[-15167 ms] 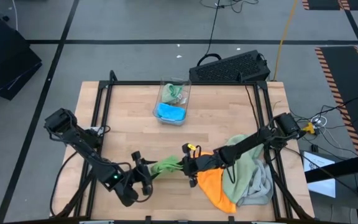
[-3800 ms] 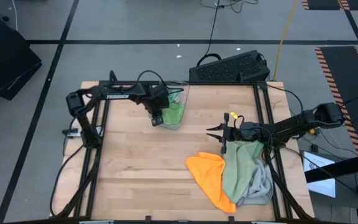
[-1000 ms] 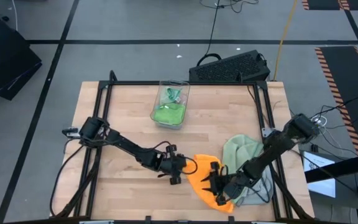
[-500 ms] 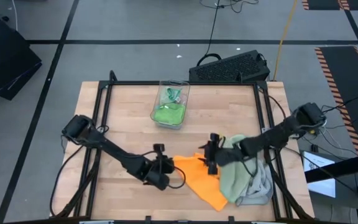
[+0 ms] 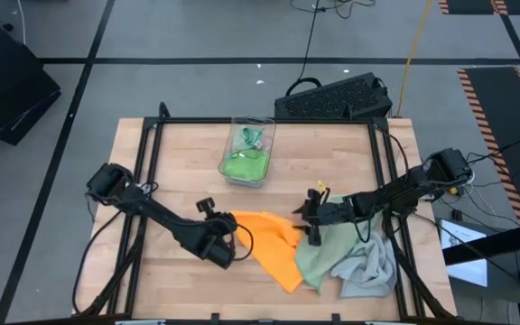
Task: Fold microfiber towels
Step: Fold the yellow towel
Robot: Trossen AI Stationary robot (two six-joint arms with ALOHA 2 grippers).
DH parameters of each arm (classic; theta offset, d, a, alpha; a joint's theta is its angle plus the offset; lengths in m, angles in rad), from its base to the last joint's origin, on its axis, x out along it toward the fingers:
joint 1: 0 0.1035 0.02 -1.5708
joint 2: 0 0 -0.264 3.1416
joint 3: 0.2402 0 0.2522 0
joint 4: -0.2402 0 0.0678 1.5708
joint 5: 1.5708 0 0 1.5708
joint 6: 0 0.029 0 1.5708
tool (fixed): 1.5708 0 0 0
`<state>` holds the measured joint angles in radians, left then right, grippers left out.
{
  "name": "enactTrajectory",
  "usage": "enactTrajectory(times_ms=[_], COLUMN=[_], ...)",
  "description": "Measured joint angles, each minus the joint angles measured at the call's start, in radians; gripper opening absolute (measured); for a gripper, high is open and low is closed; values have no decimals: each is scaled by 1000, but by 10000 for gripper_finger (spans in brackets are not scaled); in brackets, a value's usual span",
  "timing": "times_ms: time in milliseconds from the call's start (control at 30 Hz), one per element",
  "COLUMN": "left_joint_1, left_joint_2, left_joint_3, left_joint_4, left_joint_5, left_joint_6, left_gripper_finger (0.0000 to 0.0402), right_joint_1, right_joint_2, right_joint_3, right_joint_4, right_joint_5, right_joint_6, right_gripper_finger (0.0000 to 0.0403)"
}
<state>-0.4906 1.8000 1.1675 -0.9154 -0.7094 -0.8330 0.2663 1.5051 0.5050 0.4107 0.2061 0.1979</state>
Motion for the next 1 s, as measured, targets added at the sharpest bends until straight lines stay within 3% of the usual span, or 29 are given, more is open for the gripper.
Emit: enactTrajectory(times_ms=[133, 267, 467, 733, 833, 1000], left_joint_1=[21, 30, 25, 23, 23, 23], left_joint_2=[0, 0, 0, 0, 0, 0], left_joint_3=[0, 0, 0, 0, 0, 0], left_joint_4=[-14, -78, -319, -292, -273, -350], left_joint_5=[1, 7, 37, 64, 92, 110], left_joint_6=[-2, -46, -235, -219, -208, -252], left_gripper_finger=[5, 10, 8, 7, 16, 7], right_joint_1=[54, 128, 186, 206, 208, 208], right_joint_2=[0, -8, -14, -72, -127, -204], right_joint_3=[-24, -46, -45, -46, -52, -49], right_joint_4=[5, -54, -205, -277, -288, -292], right_joint_5=[-134, -132, -108, -193, -190, -53], right_joint_6=[92, 188, 333, 410, 362, 313], right_gripper_finger=[221, 209, 193, 192, 192, 192])
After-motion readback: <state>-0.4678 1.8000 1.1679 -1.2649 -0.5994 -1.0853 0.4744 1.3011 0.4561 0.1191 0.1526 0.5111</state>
